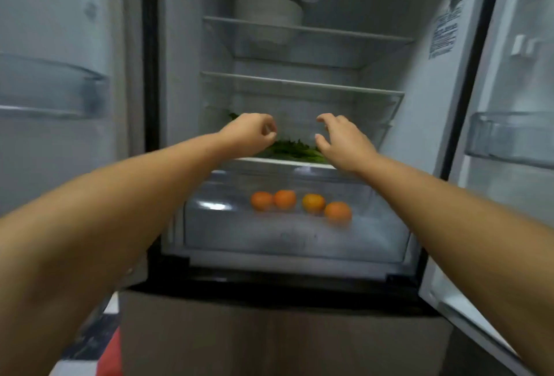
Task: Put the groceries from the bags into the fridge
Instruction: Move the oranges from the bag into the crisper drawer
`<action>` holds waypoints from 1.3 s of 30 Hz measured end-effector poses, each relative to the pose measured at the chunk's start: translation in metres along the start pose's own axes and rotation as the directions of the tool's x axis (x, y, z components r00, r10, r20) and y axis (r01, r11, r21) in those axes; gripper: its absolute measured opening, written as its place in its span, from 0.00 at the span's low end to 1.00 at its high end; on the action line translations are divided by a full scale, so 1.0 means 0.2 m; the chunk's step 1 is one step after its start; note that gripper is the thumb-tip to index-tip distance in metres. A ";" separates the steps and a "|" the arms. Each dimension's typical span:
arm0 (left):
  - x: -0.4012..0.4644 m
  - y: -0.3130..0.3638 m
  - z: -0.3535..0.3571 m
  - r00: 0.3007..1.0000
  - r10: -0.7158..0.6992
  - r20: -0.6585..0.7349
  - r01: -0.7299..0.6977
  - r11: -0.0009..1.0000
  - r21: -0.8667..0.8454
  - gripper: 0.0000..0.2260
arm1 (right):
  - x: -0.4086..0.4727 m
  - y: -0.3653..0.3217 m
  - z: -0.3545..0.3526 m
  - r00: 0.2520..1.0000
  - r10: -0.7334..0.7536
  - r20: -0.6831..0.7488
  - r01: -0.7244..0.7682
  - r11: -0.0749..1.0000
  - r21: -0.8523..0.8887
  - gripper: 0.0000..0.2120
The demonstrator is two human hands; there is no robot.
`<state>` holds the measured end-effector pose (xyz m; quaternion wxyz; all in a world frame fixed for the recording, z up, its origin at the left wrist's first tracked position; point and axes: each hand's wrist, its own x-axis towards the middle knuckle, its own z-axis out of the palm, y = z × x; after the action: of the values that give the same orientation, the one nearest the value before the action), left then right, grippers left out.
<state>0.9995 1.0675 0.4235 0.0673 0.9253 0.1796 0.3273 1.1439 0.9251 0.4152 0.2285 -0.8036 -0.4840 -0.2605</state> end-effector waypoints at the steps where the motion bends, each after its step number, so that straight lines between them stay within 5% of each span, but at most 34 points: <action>1: -0.11 0.02 0.00 0.999 -0.002 -0.039 0.003 0.999 0.037 0.12 | -0.09 -0.04 0.01 1.000 -0.021 -0.017 0.021 1.000 0.005 0.20; 8: -1.12 0.07 0.08 0.991 -0.088 0.098 0.059 0.962 0.266 0.17 | -0.80 -0.43 0.19 0.957 -0.223 0.183 0.217 0.975 0.055 0.21; 16: -2.26 -0.03 0.00 0.840 -0.542 0.030 0.536 0.837 0.110 0.14 | -1.55 -1.06 0.42 0.802 -0.467 0.372 0.420 0.884 0.205 0.21; 28: -4.39 -0.04 -1.07 0.371 -0.919 -0.137 0.918 0.340 0.205 0.14 | -2.89 -2.78 0.27 0.518 -0.765 0.382 0.432 0.620 0.655 0.20; 34: -5.43 0.16 -1.61 -0.058 -0.948 -0.314 0.995 -0.081 0.061 0.09 | -3.63 -3.48 0.10 0.242 -0.893 0.380 0.458 0.451 0.766 0.19; 39: -5.87 0.22 -1.81 -0.226 -0.902 -0.368 0.971 -0.239 -0.011 0.08 | -3.95 -3.91 0.03 0.052 -0.929 0.367 0.490 0.344 0.801 0.19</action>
<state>-0.0616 0.5868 0.0334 0.1392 0.3913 0.8799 0.2308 0.1312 0.7416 -0.0042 -0.0032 -0.3606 -0.9143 0.1842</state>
